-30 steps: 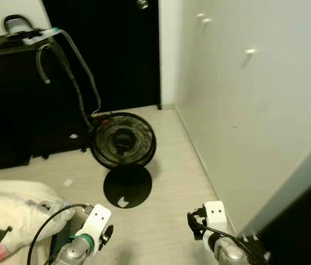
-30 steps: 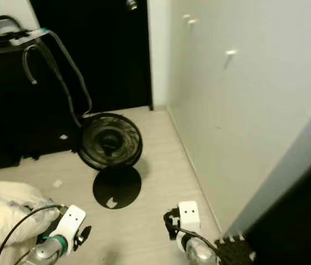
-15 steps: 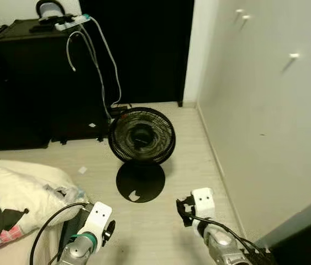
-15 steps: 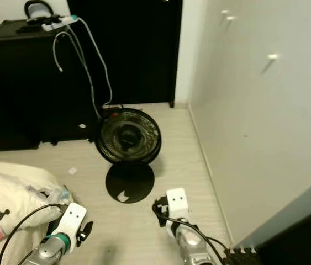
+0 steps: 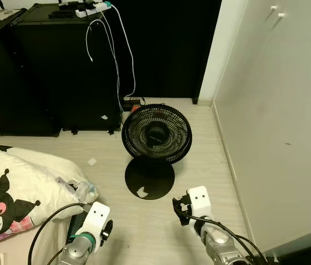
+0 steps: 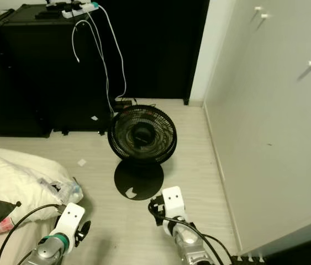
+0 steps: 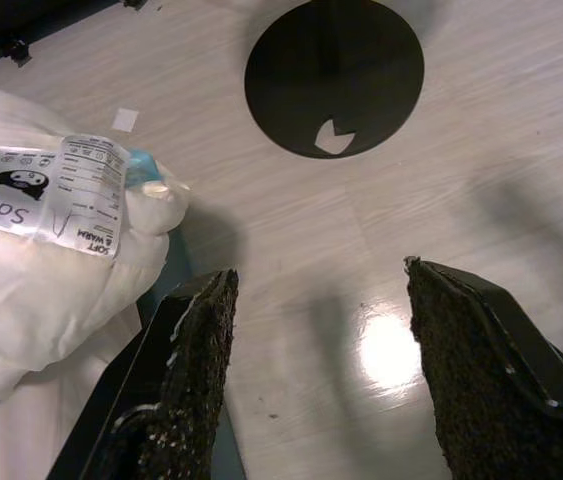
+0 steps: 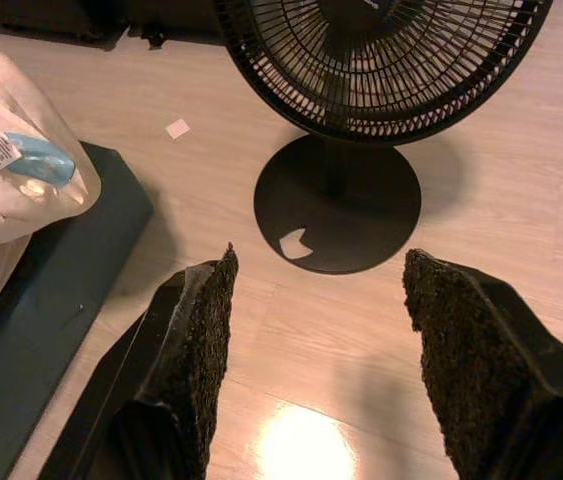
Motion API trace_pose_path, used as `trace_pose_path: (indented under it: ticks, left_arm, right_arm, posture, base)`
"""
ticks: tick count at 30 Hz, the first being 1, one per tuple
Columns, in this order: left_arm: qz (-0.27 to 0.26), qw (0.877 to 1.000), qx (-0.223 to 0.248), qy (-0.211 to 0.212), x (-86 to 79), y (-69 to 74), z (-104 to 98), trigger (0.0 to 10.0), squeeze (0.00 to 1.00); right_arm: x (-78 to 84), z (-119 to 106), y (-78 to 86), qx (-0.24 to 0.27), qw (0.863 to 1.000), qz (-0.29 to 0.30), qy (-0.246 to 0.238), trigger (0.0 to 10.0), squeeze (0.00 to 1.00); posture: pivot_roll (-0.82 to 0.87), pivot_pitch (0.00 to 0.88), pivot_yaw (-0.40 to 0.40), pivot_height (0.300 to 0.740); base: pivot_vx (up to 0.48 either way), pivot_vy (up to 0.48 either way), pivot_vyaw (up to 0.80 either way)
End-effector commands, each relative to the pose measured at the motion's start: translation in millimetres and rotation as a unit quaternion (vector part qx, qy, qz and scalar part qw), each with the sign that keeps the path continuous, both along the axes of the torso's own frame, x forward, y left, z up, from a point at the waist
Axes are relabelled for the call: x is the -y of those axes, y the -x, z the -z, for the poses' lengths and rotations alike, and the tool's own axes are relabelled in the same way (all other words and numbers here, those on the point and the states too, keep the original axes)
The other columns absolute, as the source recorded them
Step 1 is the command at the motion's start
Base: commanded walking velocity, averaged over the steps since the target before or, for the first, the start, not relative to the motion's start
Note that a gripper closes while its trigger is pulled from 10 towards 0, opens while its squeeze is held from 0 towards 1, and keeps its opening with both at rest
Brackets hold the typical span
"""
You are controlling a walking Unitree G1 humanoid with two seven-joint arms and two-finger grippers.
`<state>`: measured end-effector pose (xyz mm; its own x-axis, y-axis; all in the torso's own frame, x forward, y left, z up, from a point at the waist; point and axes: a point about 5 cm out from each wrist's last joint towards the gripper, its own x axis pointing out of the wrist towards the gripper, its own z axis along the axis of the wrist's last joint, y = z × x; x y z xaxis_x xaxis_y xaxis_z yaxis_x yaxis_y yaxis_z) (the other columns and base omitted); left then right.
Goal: Clean up the room
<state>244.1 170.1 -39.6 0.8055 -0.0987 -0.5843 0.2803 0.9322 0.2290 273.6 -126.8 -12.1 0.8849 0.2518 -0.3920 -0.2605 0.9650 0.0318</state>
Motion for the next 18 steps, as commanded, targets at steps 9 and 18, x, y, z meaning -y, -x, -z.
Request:
trace_pose_path:
  ticks: [9, 18]
  left_arm:
    - [0.001, 1.000, -0.009, -0.008, -2.0, 4.8, 4.0, 10.0, 0.00]
    - [0.006, 1.000, -0.009, -0.013, -1.8, 5.8, 4.6, 10.0, 0.00]
  right_arm:
    - [6.1, 4.1, 3.9, -0.002, 1.000, 0.015, 0.023, 10.0, 0.00]
    - [3.0, 4.6, 4.5, -0.003, 1.000, 0.013, 0.016, 10.0, 0.00]
  posture:
    - [0.04, 0.000, 0.059, 0.740]
    - [0.04, 0.000, 0.059, 0.740]
  base:
    - [0.000, 0.000, 0.25]
    - [0.000, 0.000, 0.75]
